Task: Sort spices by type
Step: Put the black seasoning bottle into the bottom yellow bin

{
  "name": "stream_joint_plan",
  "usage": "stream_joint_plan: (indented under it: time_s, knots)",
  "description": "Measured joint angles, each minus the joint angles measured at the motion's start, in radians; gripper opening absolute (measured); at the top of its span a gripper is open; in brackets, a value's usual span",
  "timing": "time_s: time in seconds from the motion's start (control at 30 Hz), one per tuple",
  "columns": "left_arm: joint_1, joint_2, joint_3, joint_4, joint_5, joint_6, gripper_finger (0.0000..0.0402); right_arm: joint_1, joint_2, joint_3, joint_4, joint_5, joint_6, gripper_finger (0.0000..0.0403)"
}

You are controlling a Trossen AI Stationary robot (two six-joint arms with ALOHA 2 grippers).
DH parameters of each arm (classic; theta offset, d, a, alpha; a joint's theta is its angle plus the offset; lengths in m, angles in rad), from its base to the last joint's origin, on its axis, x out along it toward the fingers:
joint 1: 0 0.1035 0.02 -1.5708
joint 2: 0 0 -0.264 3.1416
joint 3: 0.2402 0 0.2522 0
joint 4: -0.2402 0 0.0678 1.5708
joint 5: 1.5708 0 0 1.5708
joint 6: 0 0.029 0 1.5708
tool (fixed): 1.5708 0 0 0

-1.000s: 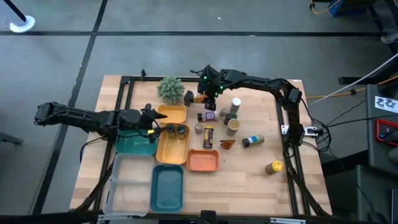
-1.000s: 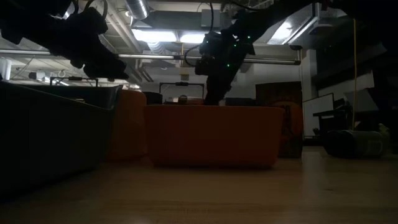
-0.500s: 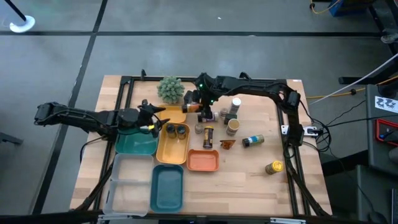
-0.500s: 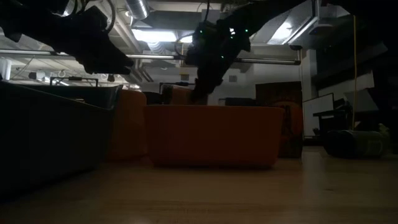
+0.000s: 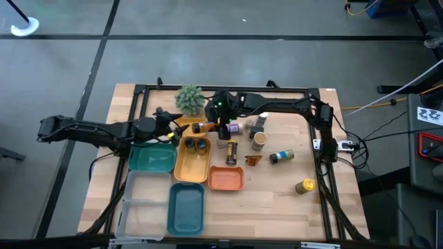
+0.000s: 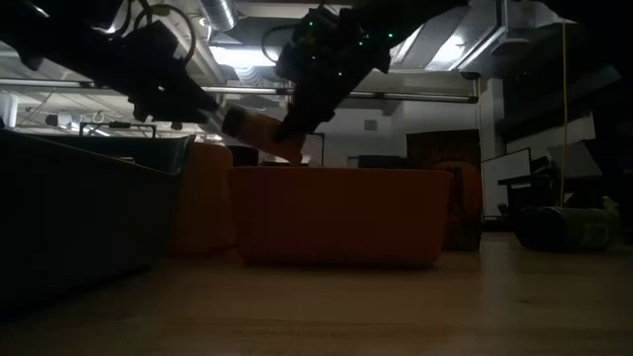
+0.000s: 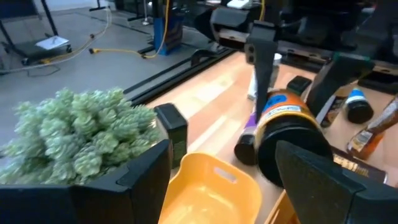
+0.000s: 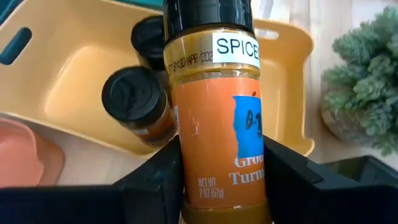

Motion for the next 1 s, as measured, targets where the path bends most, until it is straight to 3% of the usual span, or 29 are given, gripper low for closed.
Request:
stream_joint_plan:
  time_s: [0.67, 1.0]
  knots:
    - [0.019, 0.174, 0.0, 0.178, 0.002, 0.013, 0.0269, 0.013, 0.0, -0.002, 0.001, -0.008, -0.023, 0.017]
    - [0.032, 0.193, 0.0, 0.202, 0.044, 0.02, 0.0269, 0.02, 0.0, -0.003, -0.01, 0.007, -0.059, 0.017]
